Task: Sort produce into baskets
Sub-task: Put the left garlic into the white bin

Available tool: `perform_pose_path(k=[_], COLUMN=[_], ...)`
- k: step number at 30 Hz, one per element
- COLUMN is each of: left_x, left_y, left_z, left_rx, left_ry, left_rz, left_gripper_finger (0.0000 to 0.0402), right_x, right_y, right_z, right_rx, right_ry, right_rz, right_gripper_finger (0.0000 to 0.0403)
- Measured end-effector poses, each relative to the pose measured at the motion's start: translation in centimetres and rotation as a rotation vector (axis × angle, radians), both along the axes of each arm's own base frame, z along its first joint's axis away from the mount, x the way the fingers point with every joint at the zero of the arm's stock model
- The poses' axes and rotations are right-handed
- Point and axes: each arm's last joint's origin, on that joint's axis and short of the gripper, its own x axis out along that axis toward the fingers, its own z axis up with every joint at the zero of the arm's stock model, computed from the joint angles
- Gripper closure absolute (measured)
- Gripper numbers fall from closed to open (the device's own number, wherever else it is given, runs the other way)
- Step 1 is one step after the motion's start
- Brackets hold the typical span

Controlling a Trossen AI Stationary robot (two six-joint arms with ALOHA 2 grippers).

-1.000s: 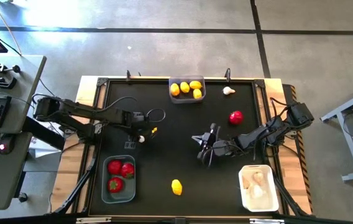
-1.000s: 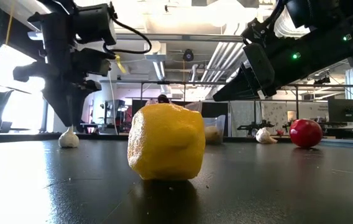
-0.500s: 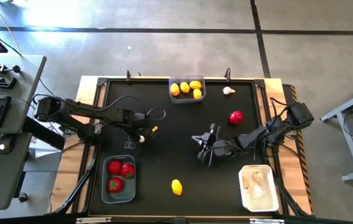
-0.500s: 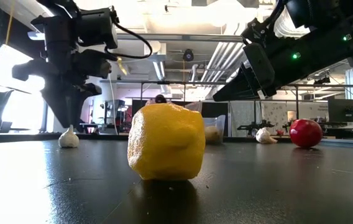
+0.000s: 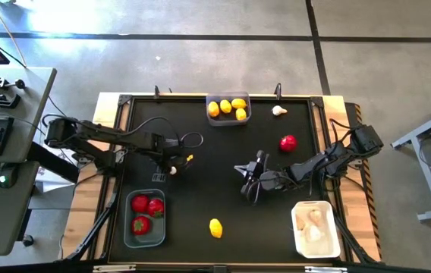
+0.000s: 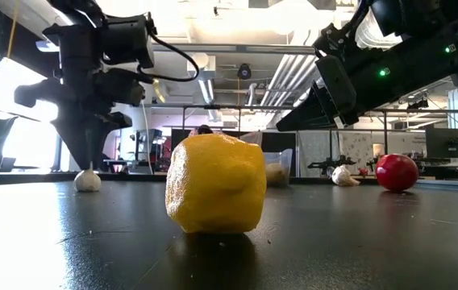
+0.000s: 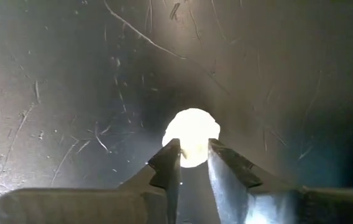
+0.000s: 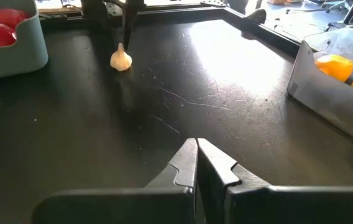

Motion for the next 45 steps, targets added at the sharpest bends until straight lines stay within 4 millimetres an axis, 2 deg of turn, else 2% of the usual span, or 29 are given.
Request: perform_pose_path(k=[7,13,25,31,34,38,45], left_x=[0.0,0.7,3.9,4.9,5.0,5.3,3.5], left_y=[0.0,0.0,0.8,0.9,1.0,0.9,1.9], left_z=[-0.1,0.3,2.3,3.3,3.4,3.7,1.2], left_rx=[0.004,-0.019,-0.332,-0.345,-0.356,-0.444,-0.654], left_ry=[0.003,-0.083,-0.498,-0.632,-0.648,-0.723,-0.893], left_rz=[-0.021,0.005,-0.025,-0.020,-0.009,-0.025,0.138], left_gripper_finger=[0.0395,0.0400,0.0401,0.0401,0.0401,0.0401,0.0401], right_x=[0.0,0.0,0.1,0.4,0.4,1.1,2.9], right_y=[0.0,0.0,0.3,-0.6,-0.3,0.7,2.9], right_z=[0.0,0.0,-0.1,-0.1,-0.1,1.1,4.3], right_rx=[0.000,0.001,0.068,0.187,0.121,-0.024,-0.265], right_ry=[0.001,0.002,0.020,-0.010,0.012,0.015,0.022], right_rz=[0.000,0.003,0.131,0.091,0.126,0.186,0.135], right_gripper_finger=[0.0403,0.0403,0.0389,0.0386,0.0383,0.0346,0.0211])
